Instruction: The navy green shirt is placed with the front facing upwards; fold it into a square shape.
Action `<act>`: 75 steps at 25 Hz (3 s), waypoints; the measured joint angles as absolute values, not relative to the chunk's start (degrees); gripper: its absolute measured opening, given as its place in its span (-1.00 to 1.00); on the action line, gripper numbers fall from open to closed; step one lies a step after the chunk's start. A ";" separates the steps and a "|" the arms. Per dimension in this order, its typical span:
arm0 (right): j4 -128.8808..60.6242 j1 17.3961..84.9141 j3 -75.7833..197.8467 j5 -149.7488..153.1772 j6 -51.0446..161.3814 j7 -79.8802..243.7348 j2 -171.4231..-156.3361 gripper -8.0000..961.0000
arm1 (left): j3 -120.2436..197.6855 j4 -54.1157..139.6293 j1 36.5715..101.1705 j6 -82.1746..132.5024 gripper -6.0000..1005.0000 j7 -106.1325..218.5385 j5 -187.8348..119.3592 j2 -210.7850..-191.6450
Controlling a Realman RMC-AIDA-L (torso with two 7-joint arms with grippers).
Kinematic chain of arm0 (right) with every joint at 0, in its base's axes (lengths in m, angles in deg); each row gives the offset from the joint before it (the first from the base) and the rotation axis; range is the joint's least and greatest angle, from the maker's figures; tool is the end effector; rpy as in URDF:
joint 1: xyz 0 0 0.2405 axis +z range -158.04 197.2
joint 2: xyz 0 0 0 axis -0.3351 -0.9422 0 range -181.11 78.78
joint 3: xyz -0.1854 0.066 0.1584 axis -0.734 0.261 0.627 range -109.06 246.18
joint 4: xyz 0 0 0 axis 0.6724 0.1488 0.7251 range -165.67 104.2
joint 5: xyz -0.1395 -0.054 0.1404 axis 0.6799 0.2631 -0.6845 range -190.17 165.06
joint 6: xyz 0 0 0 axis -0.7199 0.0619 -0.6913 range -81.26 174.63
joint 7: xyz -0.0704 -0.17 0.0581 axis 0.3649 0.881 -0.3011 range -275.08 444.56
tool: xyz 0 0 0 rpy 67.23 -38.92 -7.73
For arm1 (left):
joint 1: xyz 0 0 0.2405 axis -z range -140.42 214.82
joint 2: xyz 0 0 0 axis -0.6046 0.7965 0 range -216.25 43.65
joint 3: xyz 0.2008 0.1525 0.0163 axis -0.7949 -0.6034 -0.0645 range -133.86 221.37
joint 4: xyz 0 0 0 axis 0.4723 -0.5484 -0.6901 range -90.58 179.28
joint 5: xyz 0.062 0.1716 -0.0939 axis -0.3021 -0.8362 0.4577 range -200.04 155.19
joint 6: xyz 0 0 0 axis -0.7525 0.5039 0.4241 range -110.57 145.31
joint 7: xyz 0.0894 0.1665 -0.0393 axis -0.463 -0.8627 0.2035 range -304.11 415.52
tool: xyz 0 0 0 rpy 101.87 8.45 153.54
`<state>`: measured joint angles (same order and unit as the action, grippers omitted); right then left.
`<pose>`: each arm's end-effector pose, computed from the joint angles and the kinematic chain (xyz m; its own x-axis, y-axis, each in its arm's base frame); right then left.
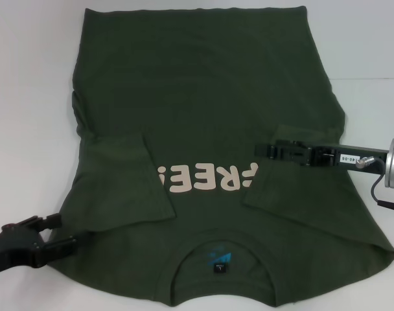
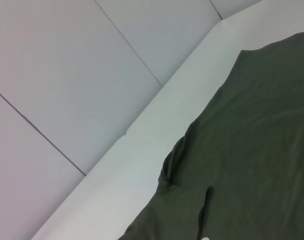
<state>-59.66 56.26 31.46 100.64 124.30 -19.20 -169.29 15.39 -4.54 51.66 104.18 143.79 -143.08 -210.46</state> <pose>0.2315 0.3856 -0.0512 0.4559 -0.6795 -0.5748 -0.8164 -0.5765 0.0340 -0.3315 0.2844 -0.0164 0.5861 0.5782 0.5675 0.7901 -0.5629 -0.2425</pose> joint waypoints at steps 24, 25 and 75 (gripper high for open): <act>-59.56 56.36 31.45 100.65 124.56 -19.51 -169.55 0.97 | 19.32 -5.56 50.49 101.65 0.76 143.34 -150.18 -210.49; -59.56 56.34 31.46 100.65 124.56 -19.49 -169.55 0.97 | 19.29 -5.55 50.56 101.62 0.76 143.33 -150.44 -210.49; -60.13 55.88 31.56 98.98 124.62 -18.96 -169.44 0.97 | 12.73 -4.80 55.20 103.29 0.55 146.22 -152.87 -210.22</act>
<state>-60.13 55.88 31.56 98.98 124.62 -18.96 -169.44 12.73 -4.80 55.20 103.29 146.22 -152.87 -210.22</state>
